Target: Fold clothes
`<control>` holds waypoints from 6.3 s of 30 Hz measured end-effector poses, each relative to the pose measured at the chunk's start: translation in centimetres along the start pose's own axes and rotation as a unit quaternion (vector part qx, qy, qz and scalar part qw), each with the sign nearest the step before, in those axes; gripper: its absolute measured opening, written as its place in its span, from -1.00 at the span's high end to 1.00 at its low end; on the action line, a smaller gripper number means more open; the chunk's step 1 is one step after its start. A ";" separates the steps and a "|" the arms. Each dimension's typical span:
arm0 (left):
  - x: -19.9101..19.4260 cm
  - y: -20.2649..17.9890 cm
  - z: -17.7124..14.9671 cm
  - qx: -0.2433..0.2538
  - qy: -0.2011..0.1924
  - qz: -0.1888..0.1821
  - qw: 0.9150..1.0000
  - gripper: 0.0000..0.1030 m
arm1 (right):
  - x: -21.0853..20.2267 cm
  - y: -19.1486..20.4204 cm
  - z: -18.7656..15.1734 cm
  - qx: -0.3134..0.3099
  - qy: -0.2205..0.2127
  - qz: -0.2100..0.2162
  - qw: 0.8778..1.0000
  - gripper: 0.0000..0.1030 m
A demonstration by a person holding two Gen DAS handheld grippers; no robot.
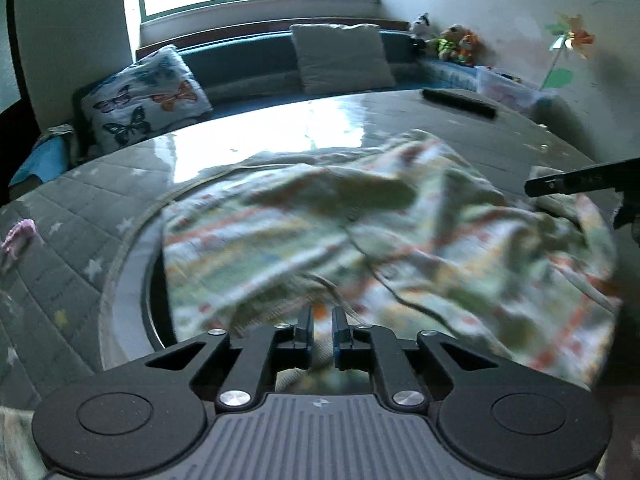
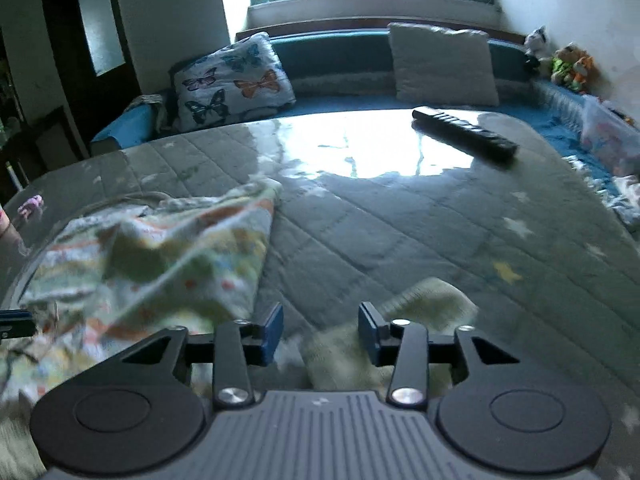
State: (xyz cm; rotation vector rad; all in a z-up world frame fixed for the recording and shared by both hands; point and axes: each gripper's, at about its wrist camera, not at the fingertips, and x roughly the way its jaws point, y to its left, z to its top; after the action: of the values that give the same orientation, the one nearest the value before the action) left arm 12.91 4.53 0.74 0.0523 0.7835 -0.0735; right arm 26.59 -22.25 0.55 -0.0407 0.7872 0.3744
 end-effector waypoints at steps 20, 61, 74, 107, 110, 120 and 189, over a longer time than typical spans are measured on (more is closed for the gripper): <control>-3.5 -3.8 -4.1 0.033 -0.024 -0.013 0.999 0.42 | -5.4 -4.2 -3.8 0.034 -0.046 -0.074 0.996 -0.17; -3.7 -8.9 -3.7 0.047 -0.048 -0.043 0.997 -0.79 | -8.0 -5.9 -7.4 0.088 -0.070 -0.090 0.990 -0.17; -3.8 -6.2 -5.6 0.016 -0.021 -0.069 0.997 -0.81 | -6.1 -6.2 -8.4 0.053 -0.055 -0.129 0.989 -0.30; -8.8 0.4 -6.9 -0.050 -0.086 0.024 0.995 -1.00 | -12.4 11.9 -10.0 -0.106 -0.033 0.128 0.986 -0.37; -8.7 0.4 -7.2 -0.051 -0.082 0.034 0.995 -1.00 | -12.2 14.4 -10.8 -0.137 -0.024 0.152 0.979 -0.35; -8.2 0.1 -7.4 -0.043 -0.075 0.057 0.995 -1.00 | -11.5 18.8 -13.2 -0.210 -0.023 0.143 0.967 0.55; -8.5 0.7 -8.1 0.008 -0.102 0.129 0.986 -0.95 | -12.0 17.6 -11.3 -0.143 0.004 0.236 0.961 0.84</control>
State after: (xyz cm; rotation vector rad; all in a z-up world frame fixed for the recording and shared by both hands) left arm 1.26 6.24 1.02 0.1583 0.5670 0.1592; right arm 5.08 -11.57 2.77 -0.1264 0.7423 0.9415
